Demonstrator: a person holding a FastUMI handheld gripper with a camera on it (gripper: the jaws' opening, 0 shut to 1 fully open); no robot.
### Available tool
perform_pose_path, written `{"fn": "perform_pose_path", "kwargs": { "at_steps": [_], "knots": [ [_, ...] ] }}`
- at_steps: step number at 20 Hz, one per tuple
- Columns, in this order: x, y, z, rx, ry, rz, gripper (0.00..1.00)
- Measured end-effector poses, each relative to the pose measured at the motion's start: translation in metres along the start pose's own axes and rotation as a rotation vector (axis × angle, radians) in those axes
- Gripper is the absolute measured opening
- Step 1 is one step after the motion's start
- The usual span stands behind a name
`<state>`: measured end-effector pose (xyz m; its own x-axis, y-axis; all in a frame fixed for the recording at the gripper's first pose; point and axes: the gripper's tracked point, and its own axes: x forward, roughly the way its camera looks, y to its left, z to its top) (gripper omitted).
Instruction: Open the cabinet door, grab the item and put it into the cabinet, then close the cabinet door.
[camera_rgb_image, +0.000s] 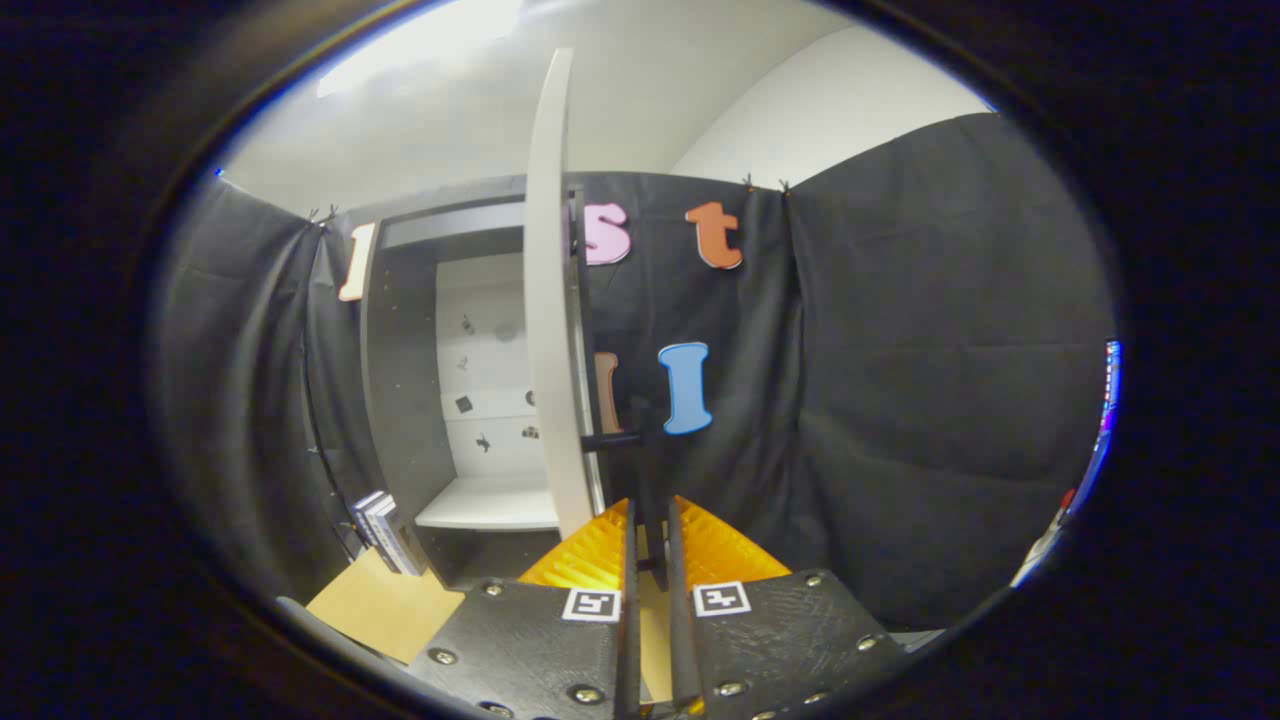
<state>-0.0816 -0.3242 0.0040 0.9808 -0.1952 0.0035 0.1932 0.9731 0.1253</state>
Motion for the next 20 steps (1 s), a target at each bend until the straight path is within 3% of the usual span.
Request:
{"fn": "perform_pose_path", "kwargs": {
  "at_steps": [6,15,20],
  "knots": [
    [-0.023,0.019,-0.005,0.008,0.004,0.001,0.12],
    [-0.031,0.096,-0.025,-0.019,0.018,0.064,0.12],
    [-0.026,0.149,-0.056,-0.057,0.049,0.100,0.26]
  ]
}}
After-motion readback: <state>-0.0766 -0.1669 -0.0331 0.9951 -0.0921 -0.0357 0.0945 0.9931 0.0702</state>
